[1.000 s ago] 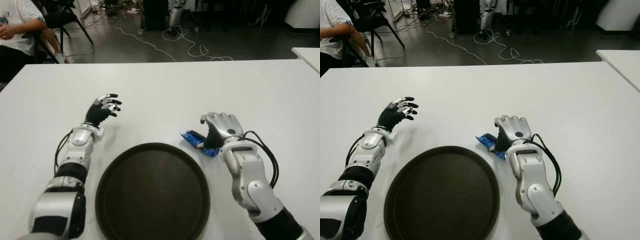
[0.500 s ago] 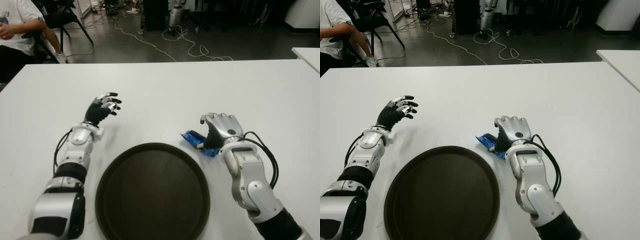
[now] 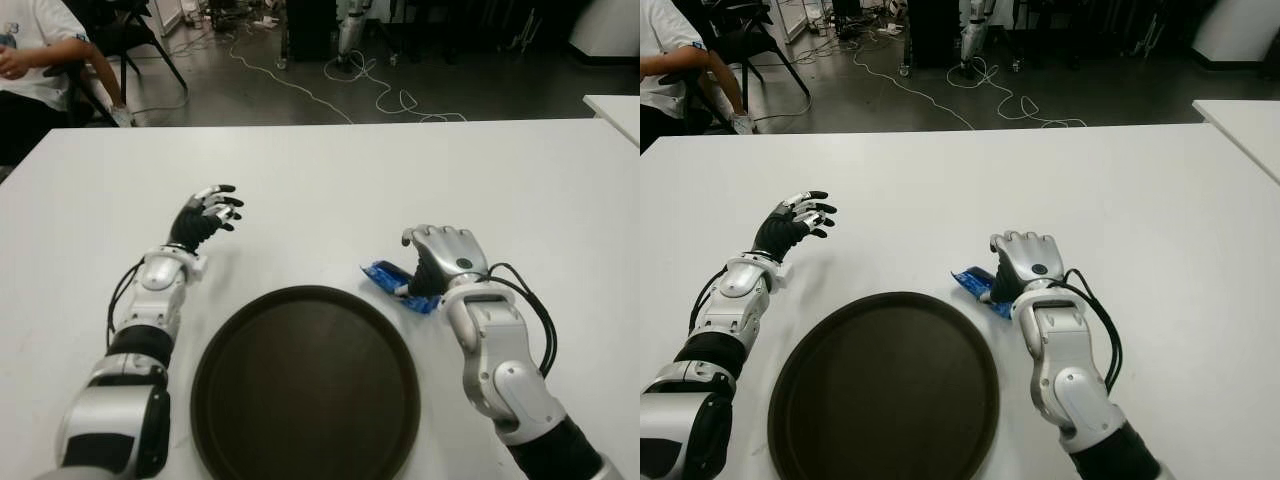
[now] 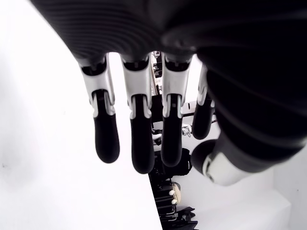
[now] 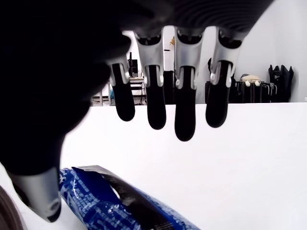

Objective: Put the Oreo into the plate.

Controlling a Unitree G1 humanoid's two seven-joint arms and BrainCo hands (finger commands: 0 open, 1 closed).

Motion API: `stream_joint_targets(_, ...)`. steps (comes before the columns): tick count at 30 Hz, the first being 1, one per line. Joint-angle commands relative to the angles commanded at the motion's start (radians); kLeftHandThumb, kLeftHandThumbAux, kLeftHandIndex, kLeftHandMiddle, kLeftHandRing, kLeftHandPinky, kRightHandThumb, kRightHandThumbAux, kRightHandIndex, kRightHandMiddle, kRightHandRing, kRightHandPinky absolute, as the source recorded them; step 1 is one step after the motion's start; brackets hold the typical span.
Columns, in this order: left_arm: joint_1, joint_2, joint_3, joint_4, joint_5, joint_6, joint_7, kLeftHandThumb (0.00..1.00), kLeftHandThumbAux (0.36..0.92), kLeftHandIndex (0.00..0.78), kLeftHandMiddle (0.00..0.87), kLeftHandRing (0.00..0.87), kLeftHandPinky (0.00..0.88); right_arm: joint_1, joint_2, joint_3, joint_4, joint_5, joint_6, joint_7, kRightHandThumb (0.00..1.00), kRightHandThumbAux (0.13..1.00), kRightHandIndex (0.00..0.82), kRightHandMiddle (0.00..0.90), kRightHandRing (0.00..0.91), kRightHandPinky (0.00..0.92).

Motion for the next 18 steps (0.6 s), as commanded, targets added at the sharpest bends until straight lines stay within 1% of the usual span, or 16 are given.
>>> stream_joint_targets(4, 0.0, 0.0, 0.0, -0.001, 0.0, 0.001, 0.002, 0.08, 0.707, 0.251, 0.374, 0.408, 0.454, -0.006, 0.014, 0.007, 0.031, -0.003, 0.01, -0.009, 0.0, 0.692, 0.325, 0.331, 0.369, 0.404)
stream_joint_targets(8, 0.0, 0.0, -0.002, 0.0, 0.003, 0.0, 0.008, 0.08, 0.714, 0.26, 0.38, 0.41, 0.45, -0.017, 0.014, 0.015, 0.06, -0.003, 0.014, 0.009, 0.0, 0.692, 0.334, 0.336, 0.374, 0.411)
stream_joint_targets(10, 0.0, 0.0, -0.003, 0.0, 0.004, 0.001, 0.009, 0.08, 0.714, 0.265, 0.382, 0.412, 0.452, -0.023, 0.016, 0.015, 0.091, 0.008, 0.008, -0.009, 0.0, 0.69, 0.335, 0.338, 0.375, 0.415)
stream_joint_targets(15, 0.0, 0.0, -0.002, -0.003, 0.001, 0.004, 0.004, 0.077, 0.716, 0.266, 0.381, 0.41, 0.452, -0.051, 0.004, 0.007, 0.196, 0.043, -0.023, -0.058, 0.0, 0.673, 0.331, 0.335, 0.375, 0.419)
stream_joint_targets(18, 0.002, 0.0, -0.001, -0.004, 0.0, 0.0, 0.003, 0.075, 0.713, 0.267, 0.379, 0.407, 0.442, -0.057, 0.0, 0.008, 0.209, 0.055, -0.03, -0.067, 0.0, 0.671, 0.339, 0.339, 0.381, 0.429)
